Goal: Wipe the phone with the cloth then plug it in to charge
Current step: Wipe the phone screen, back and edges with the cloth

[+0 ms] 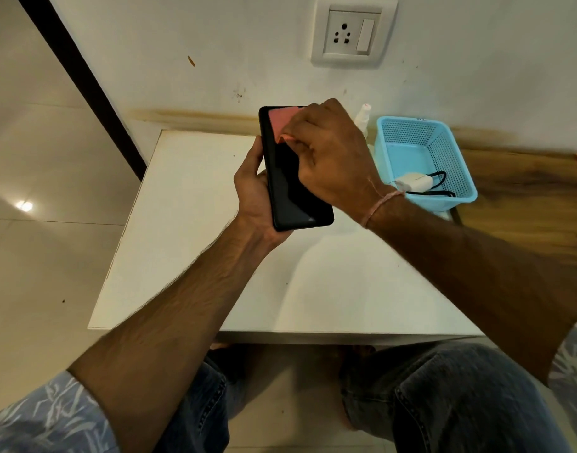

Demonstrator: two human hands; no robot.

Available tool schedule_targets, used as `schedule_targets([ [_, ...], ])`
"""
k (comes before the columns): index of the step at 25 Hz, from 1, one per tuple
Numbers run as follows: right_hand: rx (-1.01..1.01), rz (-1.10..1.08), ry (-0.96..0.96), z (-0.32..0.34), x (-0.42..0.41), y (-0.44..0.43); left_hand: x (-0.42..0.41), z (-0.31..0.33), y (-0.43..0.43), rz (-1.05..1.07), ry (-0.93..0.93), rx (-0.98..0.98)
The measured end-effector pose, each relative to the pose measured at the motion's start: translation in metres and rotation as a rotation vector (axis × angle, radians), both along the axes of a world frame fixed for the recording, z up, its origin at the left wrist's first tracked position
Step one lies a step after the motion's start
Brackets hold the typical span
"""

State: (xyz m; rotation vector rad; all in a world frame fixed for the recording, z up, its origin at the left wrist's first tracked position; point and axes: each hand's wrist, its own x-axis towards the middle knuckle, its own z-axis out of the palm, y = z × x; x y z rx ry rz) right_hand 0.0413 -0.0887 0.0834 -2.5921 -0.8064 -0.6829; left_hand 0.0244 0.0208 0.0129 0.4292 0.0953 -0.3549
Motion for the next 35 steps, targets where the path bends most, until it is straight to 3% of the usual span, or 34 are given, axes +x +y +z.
schedule_targets([
  [4, 0.027, -0.134, 0.066, 0.003, 0.018, 0.005, -0.002, 0.002, -0.007, -0.002, 0.012, 0.056],
  [11, -0.002, 0.149, 0.021, -0.007, -0.008, 0.002, 0.001, 0.002, 0.002, -0.019, 0.018, -0.027],
  [16, 0.005, -0.059, 0.039, 0.004, 0.011, -0.005, 0.0, -0.001, -0.01, -0.009, -0.006, 0.013],
  [22, -0.009, 0.189, 0.045, -0.012, -0.018, 0.006, -0.001, -0.002, 0.001, -0.021, -0.004, -0.069],
  [28, -0.009, -0.031, 0.193, 0.003, 0.006, -0.001, -0.003, 0.004, -0.007, -0.014, 0.006, 0.089],
  [33, -0.09, 0.164, 0.199, -0.006, -0.004, 0.016, -0.003, 0.004, -0.001, -0.009, 0.02, 0.049],
  [35, -0.06, 0.134, 0.211, -0.005, 0.002, 0.002, -0.001, 0.005, 0.001, -0.028, 0.0, 0.057],
])
